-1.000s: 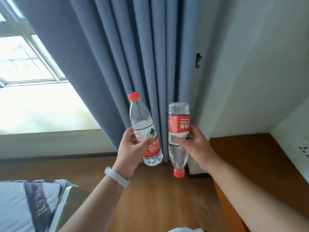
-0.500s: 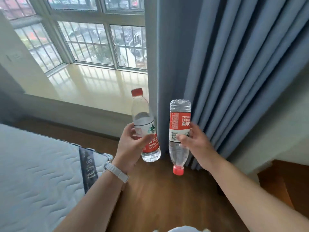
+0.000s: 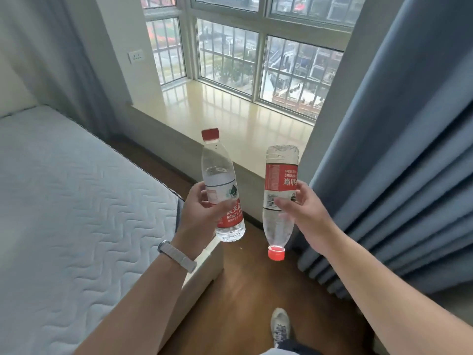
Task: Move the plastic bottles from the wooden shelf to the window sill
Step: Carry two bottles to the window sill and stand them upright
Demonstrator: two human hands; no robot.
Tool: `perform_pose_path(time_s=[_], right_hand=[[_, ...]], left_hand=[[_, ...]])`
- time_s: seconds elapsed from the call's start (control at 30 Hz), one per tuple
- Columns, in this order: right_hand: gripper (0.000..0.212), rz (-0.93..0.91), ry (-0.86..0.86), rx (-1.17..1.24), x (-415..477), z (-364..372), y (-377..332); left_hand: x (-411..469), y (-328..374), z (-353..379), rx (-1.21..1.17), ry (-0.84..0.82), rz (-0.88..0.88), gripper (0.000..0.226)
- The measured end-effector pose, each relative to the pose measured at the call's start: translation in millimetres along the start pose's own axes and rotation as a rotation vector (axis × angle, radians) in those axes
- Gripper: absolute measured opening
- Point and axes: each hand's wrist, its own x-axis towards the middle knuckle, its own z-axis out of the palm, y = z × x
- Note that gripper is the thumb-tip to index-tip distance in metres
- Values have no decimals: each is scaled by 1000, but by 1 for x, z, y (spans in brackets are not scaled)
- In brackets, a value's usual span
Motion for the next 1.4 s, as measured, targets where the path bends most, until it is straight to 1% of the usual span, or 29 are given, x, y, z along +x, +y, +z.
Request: perform_pose_path(time_s=[0.1,0.17,0.23,0.4,0.5,0.63,0.7,0.8,0.93,1.0,1.13,1.3,1.4], right_hand=[[59,5,-36,-6,21,11,3],[51,19,-55,0,37,13,6],[46,35,-68,12,55,12,10],[50,68,-97,27,119,-2,17],[47,78,-99,32,161,-24,15],[44,58,-81,28,215,-62,9],[47,46,-97,3,242,-80,8],[58,33,-124,-60,280,-96,6],[78,24,-153,-70,319,-105,0],[79,23,-174,-63,330,-106,-3],[73,25,-204,-44,358,-108,-6],[67,40,-221,-44,397,-100,-7],[52,32,-238,-45,422,-94,-11]], left_hand=[[14,-6,-15,10,60,-11,77],[26,-10,-18,13,94,-26,80],[41,-14,-17,14,115,-47,80],[91,-18,4,58,144,-70,76],[128,-19,28,82,137,-91,70],[185,-13,62,69,119,-102,78],[211,-11,82,88,110,-89,75],[240,-10,107,81,135,-71,65],[260,-5,122,113,181,-59,65],[268,1,121,131,203,-62,63],[293,15,114,119,258,-54,63],[323,15,105,134,276,-62,56],[347,11,97,132,292,-67,51]])
